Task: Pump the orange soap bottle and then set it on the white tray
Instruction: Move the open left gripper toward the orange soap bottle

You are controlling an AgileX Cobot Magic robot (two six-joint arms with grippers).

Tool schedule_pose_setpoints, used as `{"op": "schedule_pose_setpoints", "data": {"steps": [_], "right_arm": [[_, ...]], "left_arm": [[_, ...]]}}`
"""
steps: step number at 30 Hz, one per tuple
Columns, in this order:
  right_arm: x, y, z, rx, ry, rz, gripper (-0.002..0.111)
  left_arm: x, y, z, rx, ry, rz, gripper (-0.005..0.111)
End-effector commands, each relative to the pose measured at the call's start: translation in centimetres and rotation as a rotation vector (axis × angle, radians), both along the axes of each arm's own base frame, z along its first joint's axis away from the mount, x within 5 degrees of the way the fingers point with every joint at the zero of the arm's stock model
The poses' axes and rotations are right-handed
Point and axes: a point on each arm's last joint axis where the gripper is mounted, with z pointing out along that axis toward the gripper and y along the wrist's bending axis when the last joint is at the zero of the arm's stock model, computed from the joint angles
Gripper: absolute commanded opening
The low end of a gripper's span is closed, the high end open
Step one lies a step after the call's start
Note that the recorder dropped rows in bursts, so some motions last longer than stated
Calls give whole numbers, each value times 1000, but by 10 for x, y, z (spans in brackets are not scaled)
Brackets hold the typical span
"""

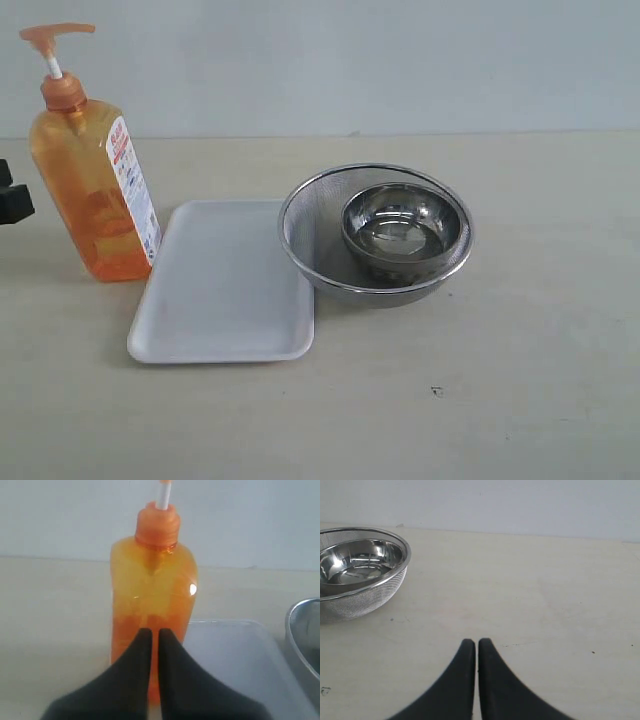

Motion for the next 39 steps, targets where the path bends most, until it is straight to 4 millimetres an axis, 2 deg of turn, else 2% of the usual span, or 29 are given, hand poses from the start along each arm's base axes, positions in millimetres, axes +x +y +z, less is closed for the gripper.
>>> {"op": "schedule_pose_setpoints", "data": {"steps": [1,12,14,16,22,25,31,39], "right_arm": [[0,0,1,-2,-10,-6,0],[0,0,1,-2,-10,-6,0],[0,0,1,-2,-10,-6,0],[0,0,1,-2,-10,-6,0],[0,0,1,-2,-10,-6,0],[0,0,1,-2,-10,-6,0],[0,0,1,-2,-10,-6,0],[0,0,1,-2,-10,-6,0]], "left_arm": [[5,-5,-1,52,-28,-49,5],[4,-9,-2,23,-14,-89,5],[4,-11,-3,8,-7,-110,9],[3,-14,-3,-10,5,-135,19],[3,-15,-3,-84,16,-127,67],[3,-16,0,-95,-11,-137,82],[3,-17,1,-141,-19,-131,102],[3,-16,2,-159,-19,-125,110]]}}
